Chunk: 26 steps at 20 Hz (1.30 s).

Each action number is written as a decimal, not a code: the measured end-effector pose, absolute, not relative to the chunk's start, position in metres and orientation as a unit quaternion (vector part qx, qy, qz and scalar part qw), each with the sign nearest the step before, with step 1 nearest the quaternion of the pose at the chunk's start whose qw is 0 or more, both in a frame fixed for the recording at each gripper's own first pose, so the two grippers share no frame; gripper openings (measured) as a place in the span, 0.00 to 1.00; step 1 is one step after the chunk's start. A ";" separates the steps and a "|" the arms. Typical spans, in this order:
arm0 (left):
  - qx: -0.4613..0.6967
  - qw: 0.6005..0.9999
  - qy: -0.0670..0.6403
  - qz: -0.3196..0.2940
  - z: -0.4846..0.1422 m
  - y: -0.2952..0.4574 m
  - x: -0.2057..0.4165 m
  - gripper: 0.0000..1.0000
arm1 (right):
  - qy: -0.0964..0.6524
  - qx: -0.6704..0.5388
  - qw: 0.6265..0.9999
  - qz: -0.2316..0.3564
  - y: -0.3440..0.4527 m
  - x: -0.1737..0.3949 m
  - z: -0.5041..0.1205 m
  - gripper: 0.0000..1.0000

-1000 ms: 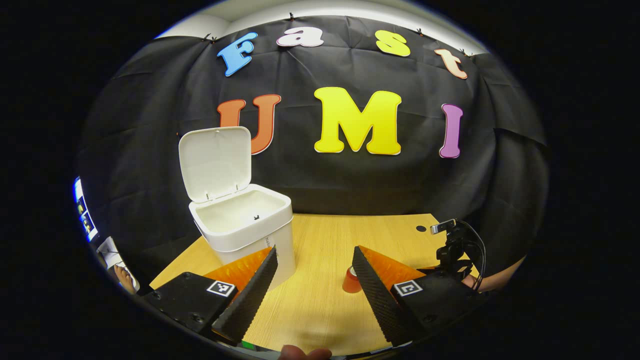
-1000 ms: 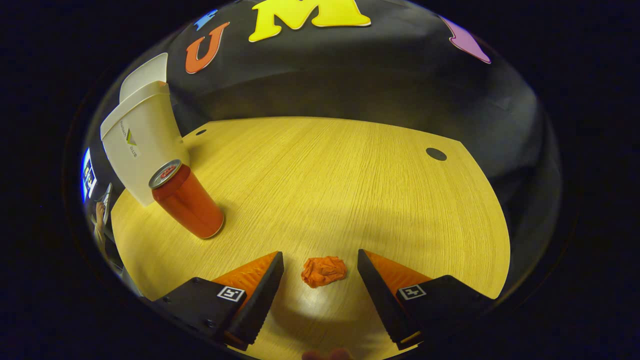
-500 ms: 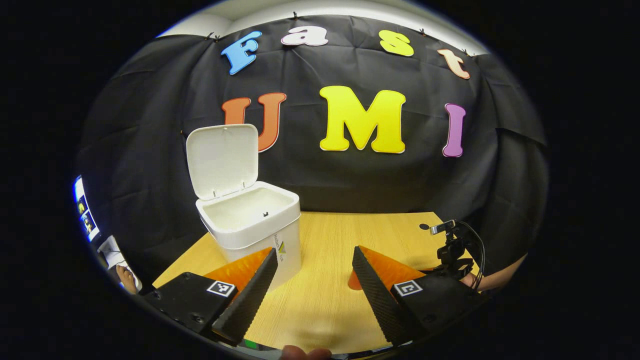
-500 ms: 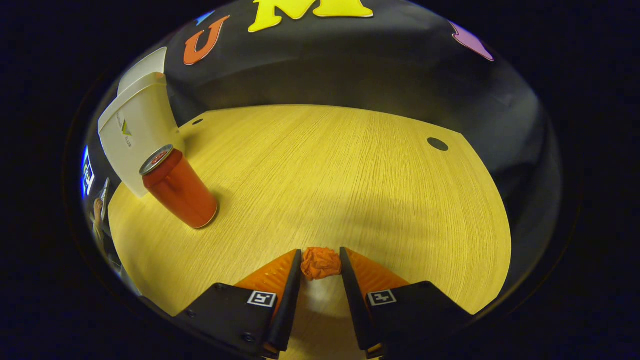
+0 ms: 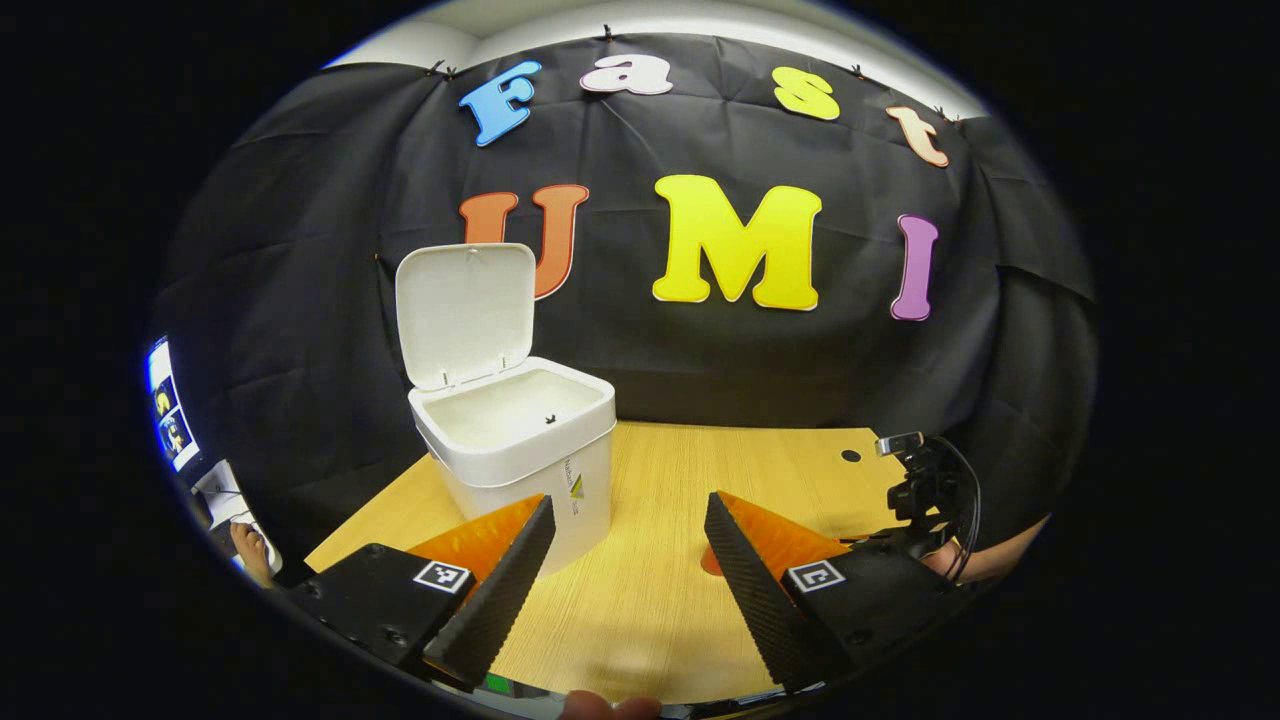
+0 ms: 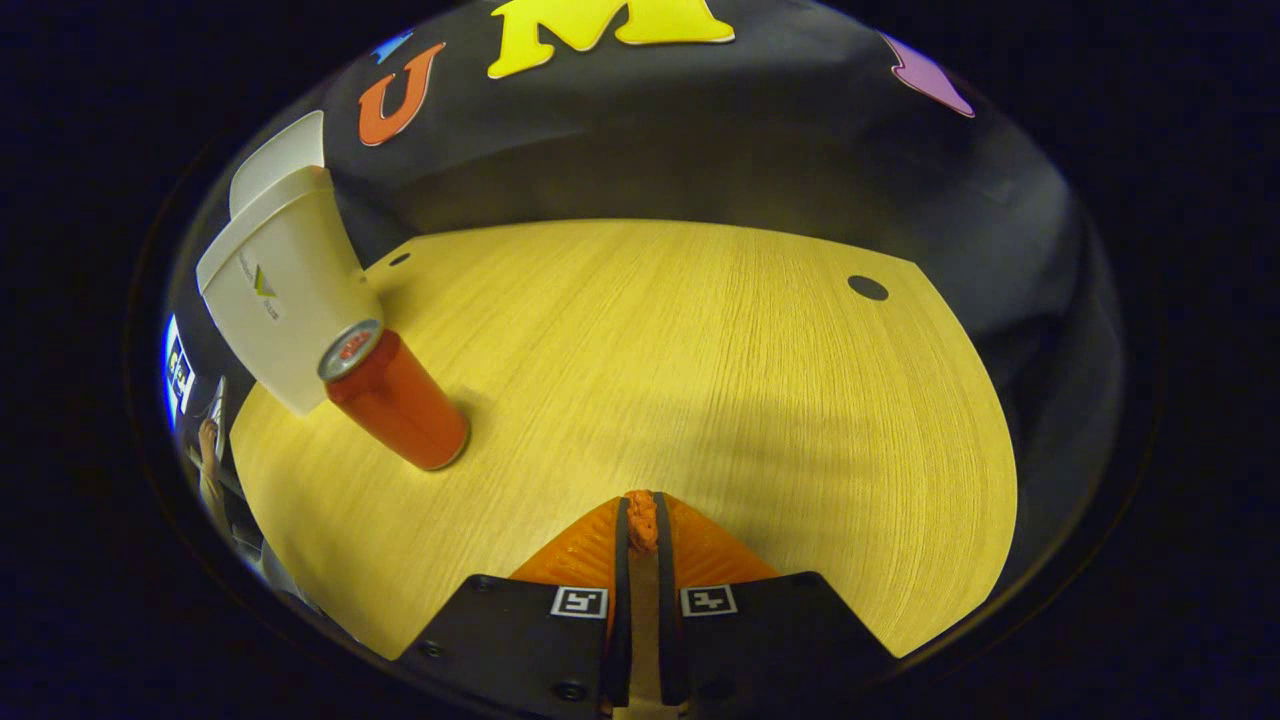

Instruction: Press the lid of the desktop garbage bin to open it, pick up the crumpled paper on the desktop and throw it into the bin, then pick up the pop can on the desktop and drop it into the bin, and finally close the garbage bin lid.

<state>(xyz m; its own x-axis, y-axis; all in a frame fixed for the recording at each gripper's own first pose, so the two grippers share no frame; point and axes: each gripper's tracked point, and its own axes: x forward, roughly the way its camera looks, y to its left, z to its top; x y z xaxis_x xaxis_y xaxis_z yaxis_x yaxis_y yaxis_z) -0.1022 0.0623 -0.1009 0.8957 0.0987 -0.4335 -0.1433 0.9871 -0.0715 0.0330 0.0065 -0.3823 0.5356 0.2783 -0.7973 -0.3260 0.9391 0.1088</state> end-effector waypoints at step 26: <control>-0.072 0.975 0.195 0.082 -0.123 0.158 -0.152 1.00 | 0.201 0.007 0.889 0.412 0.338 0.070 -0.051 0.11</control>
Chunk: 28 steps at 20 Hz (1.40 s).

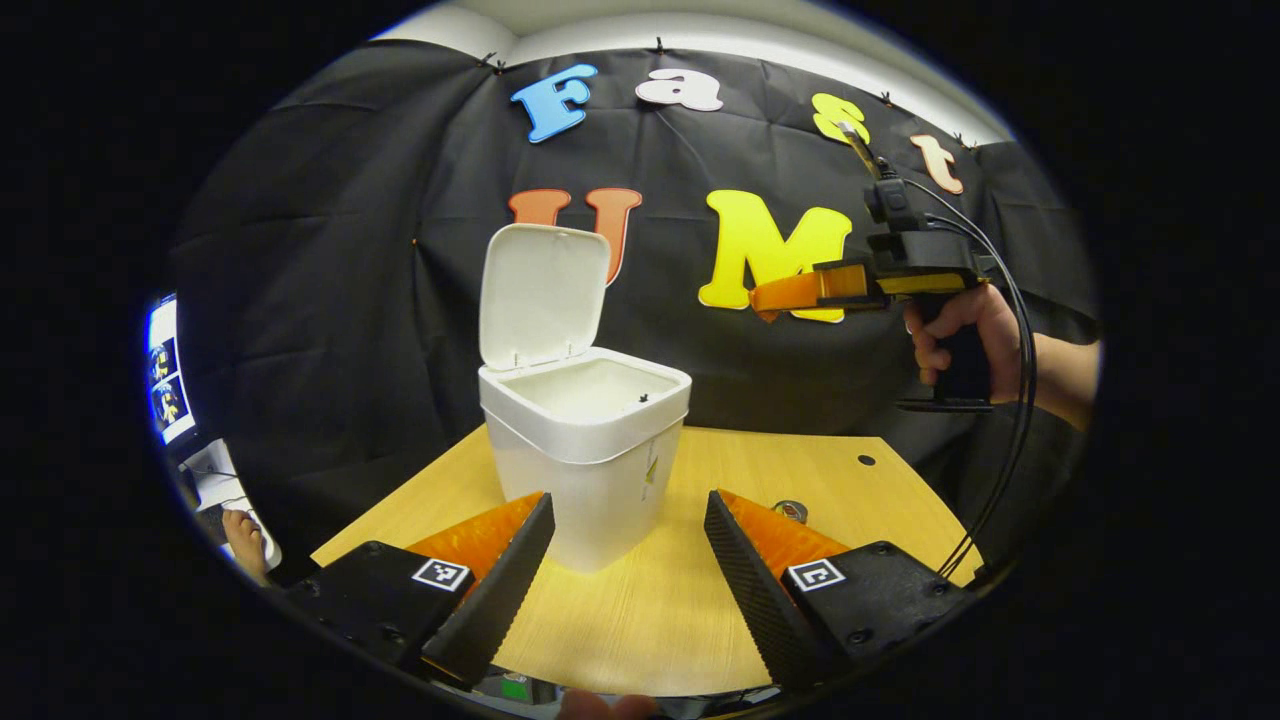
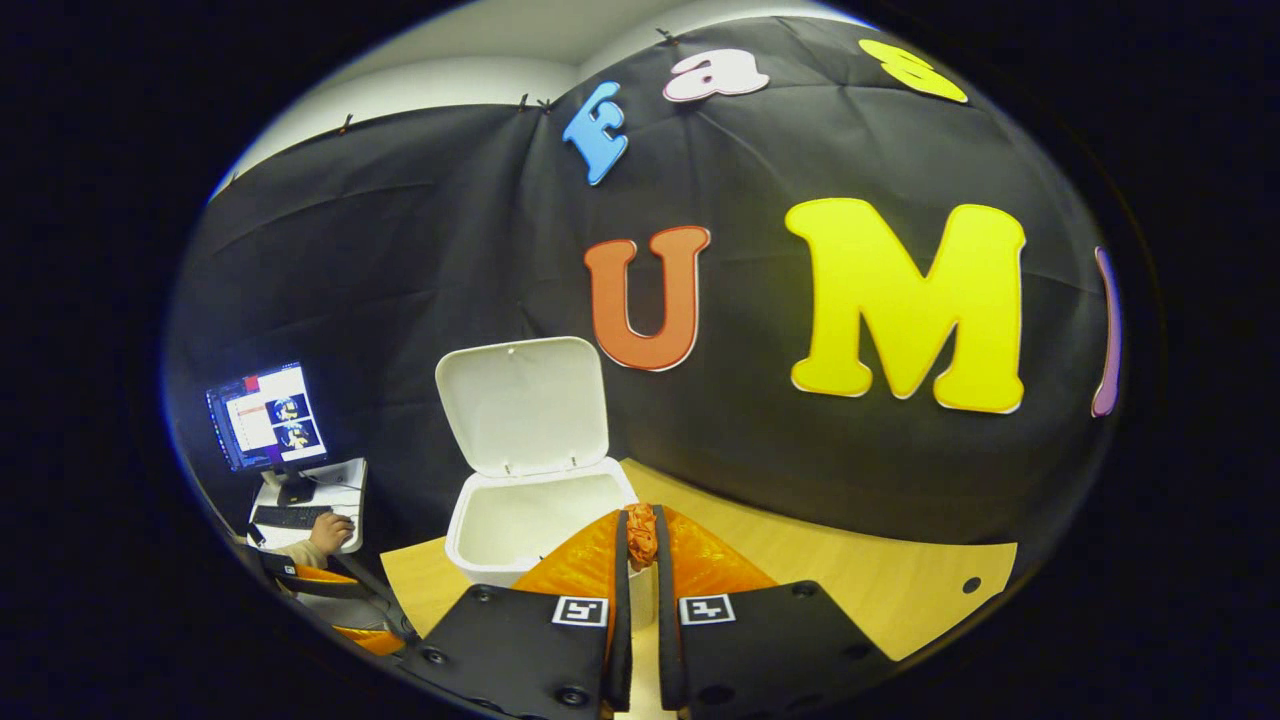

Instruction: Press the lid of the desktop garbage bin to open it, pick up the crumpled paper on the desktop and throw it into the bin, then pick up the pop can on the desktop and drop it into the bin, and finally close the garbage bin lid.

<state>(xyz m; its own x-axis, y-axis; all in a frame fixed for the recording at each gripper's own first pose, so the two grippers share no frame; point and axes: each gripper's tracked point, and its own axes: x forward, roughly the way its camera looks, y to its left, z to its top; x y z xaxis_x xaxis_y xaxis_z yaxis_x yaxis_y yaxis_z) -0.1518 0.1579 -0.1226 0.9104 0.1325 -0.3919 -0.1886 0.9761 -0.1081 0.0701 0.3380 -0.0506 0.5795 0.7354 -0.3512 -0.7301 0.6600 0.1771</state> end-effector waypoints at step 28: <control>-0.057 0.977 0.179 0.101 -0.123 0.168 -0.150 0.98 | 0.242 -0.011 0.859 0.452 0.444 0.051 -0.106 0.71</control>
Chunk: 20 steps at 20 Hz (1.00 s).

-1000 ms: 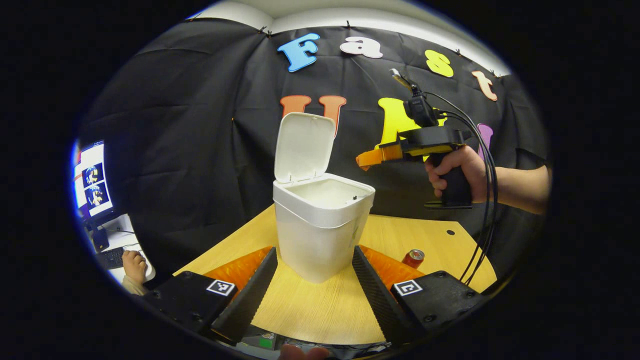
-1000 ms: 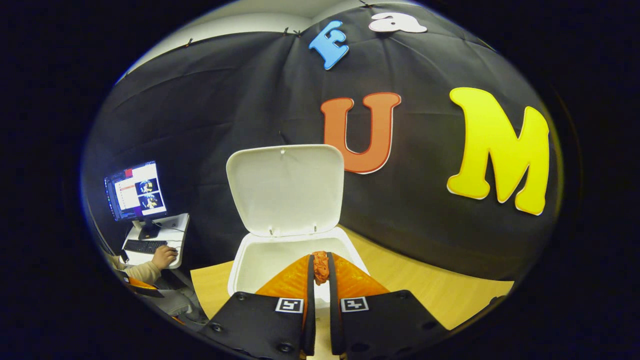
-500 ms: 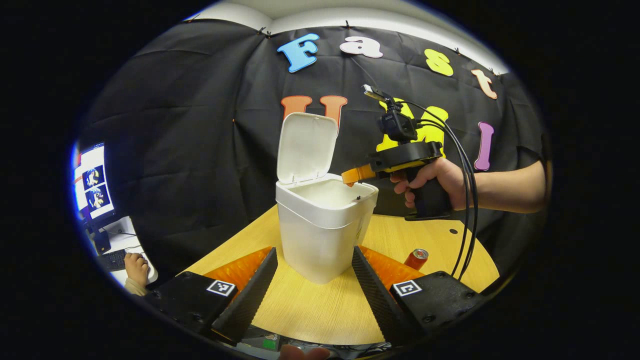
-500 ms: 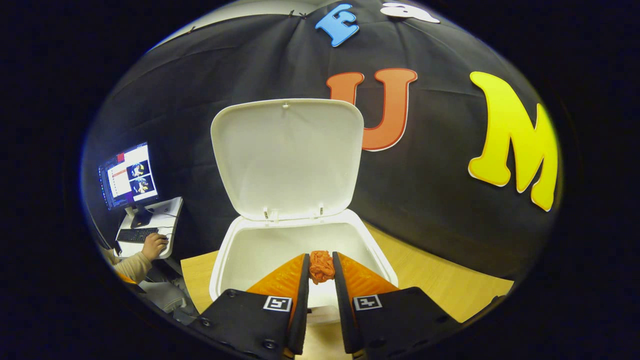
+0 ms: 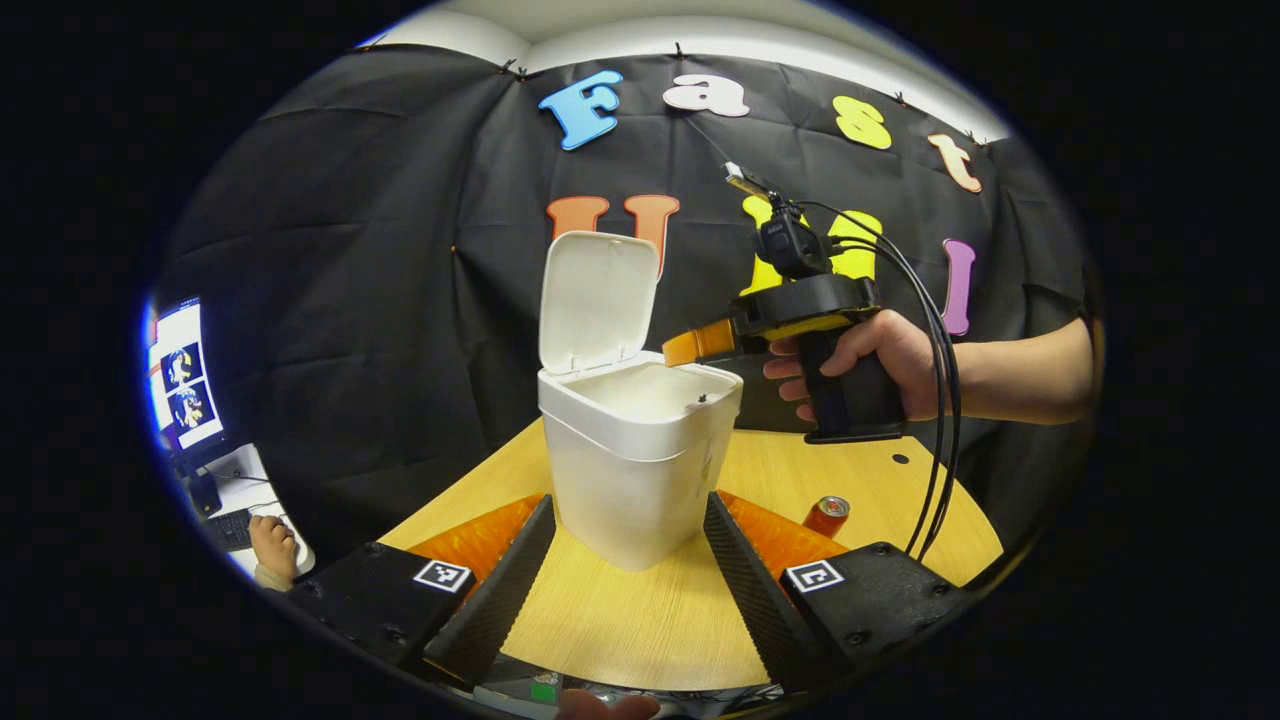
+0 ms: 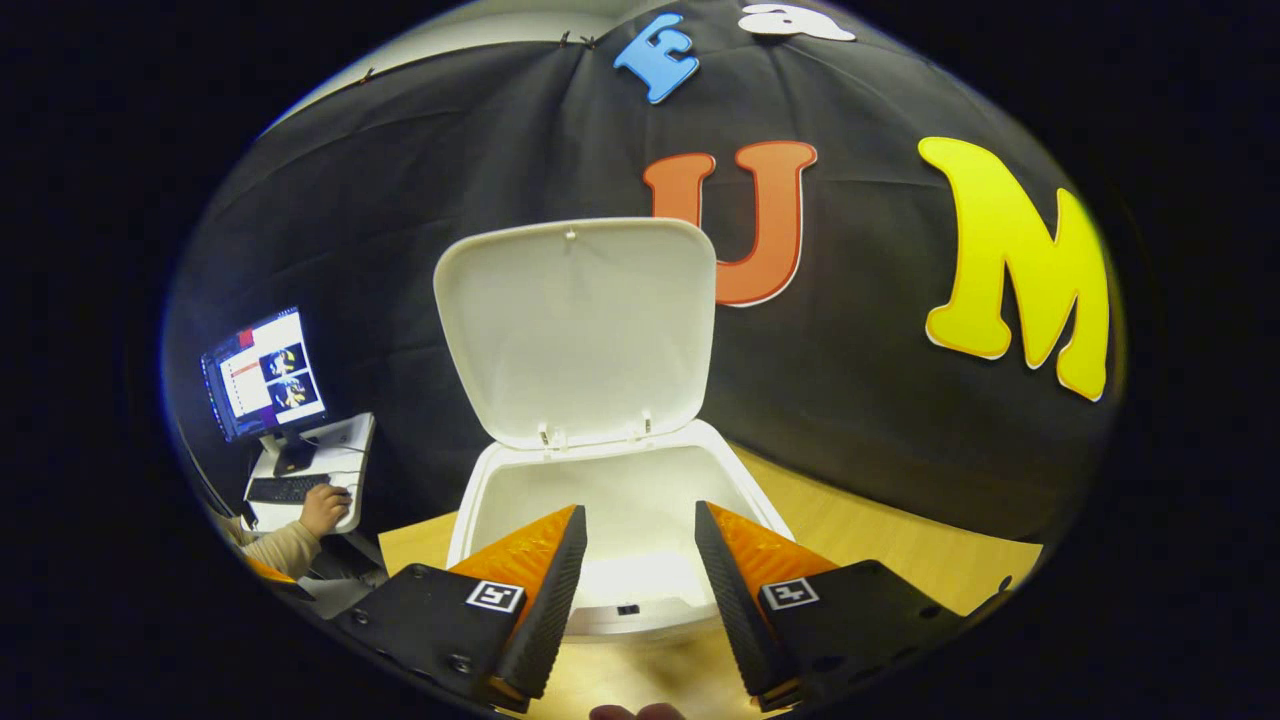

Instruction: Press the lid of the desktop garbage bin to open it, pick up the crumpled paper on the desktop and throw it into the bin, then pick up the pop can on the desktop and drop it into the bin, and finally close the garbage bin lid.

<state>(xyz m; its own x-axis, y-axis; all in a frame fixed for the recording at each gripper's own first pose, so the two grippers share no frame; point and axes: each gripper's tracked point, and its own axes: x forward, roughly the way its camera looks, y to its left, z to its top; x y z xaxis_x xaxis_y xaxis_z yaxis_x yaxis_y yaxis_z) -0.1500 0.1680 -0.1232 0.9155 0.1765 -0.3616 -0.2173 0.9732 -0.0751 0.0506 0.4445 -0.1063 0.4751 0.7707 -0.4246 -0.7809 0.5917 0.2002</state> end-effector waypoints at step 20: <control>-0.025 0.976 0.187 -0.104 -0.144 0.007 -0.099 0.98 | 0.153 0.046 0.961 0.226 0.110 0.034 -0.050 0.92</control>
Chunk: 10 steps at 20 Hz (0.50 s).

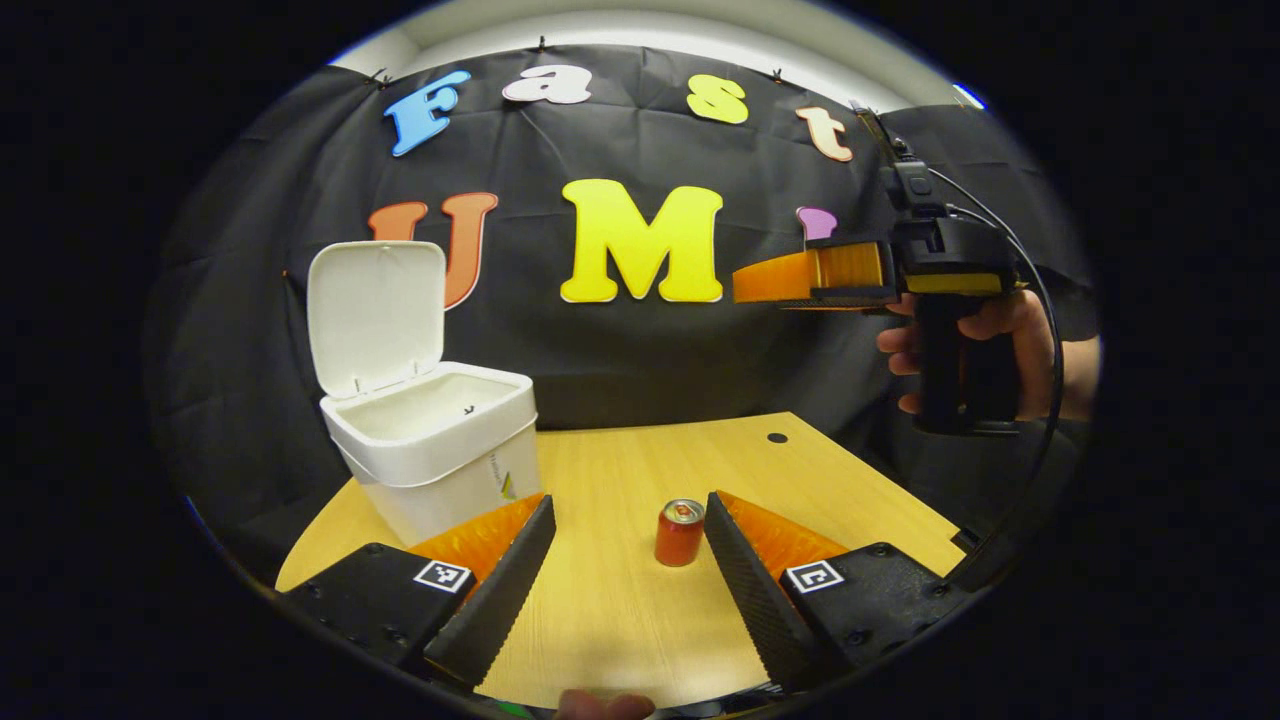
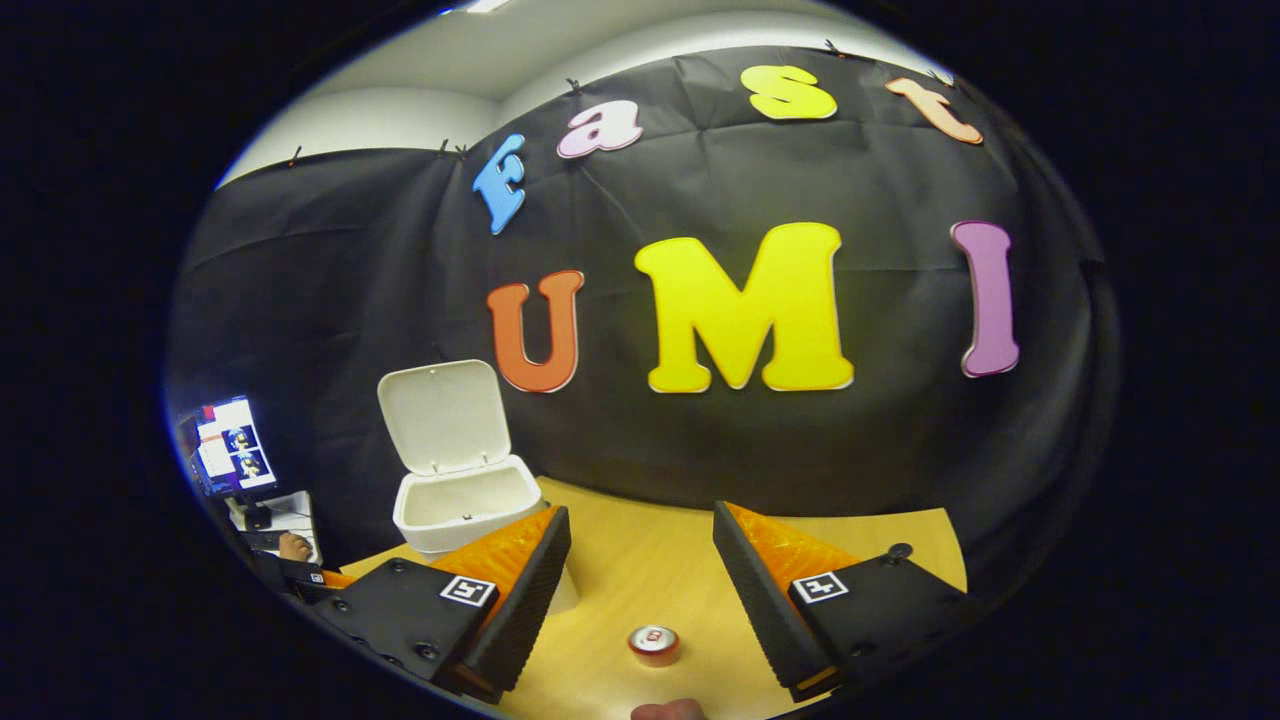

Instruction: Press the lid of the desktop garbage bin to open it, pick up the crumpled paper on the desktop and throw it into the bin, then pick up the pop can on the desktop and drop it into the bin, and finally close the garbage bin lid.

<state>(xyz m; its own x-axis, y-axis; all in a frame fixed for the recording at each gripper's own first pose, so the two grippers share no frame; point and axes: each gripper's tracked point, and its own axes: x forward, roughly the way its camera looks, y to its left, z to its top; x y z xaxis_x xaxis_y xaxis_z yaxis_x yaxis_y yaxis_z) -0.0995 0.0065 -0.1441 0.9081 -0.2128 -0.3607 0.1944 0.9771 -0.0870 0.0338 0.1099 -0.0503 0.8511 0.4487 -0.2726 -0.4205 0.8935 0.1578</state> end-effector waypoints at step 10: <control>-0.024 0.968 0.215 -0.130 -0.207 -0.052 -0.062 0.99 | 0.190 -0.001 0.974 0.126 -0.016 -0.029 -0.094 0.92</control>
